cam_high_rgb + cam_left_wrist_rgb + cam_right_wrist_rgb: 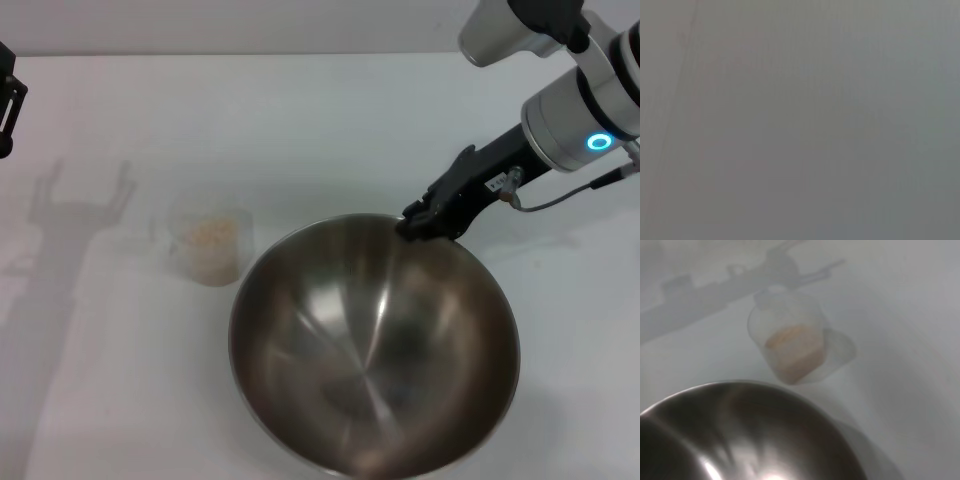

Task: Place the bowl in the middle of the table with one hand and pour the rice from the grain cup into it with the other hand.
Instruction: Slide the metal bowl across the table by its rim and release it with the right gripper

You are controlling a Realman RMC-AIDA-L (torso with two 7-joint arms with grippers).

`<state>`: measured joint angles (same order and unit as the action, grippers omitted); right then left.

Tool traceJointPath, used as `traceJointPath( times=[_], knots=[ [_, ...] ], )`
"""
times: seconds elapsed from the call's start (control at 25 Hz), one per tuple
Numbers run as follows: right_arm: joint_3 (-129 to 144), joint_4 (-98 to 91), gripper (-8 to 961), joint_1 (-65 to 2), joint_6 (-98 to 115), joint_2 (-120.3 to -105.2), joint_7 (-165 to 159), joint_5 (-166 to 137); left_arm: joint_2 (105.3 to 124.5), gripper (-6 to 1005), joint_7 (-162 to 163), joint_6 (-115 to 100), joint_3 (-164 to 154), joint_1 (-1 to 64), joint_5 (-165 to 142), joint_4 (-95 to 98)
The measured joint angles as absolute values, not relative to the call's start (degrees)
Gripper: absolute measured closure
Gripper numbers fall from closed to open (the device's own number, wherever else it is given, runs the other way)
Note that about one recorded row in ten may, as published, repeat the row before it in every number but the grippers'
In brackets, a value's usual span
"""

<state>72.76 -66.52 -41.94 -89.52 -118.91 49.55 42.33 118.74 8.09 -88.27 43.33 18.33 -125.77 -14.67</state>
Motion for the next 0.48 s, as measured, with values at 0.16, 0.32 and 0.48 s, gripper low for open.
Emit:
traceJointPath(
  times=[0.16, 0.32, 0.48],
  knots=[
    [74.6, -68.8, 746, -42.1, -88.6, -118.92, 48.4, 41.0, 118.74, 178, 8.1, -88.3, 43.3, 18.2, -125.7, -14.7],
    [75.6, -71.2, 579, -41.9, -87.7, -118.91, 47.9, 40.6, 118.74, 178, 8.1, -88.4, 43.3, 18.0, -125.6, -14.7],
    [76.0, -76.3, 513, -41.1, -85.4, -119.07, 47.9, 40.7, 118.74, 179, 8.1, -88.4, 43.3, 17.6, -125.5, -14.7]
  ],
)
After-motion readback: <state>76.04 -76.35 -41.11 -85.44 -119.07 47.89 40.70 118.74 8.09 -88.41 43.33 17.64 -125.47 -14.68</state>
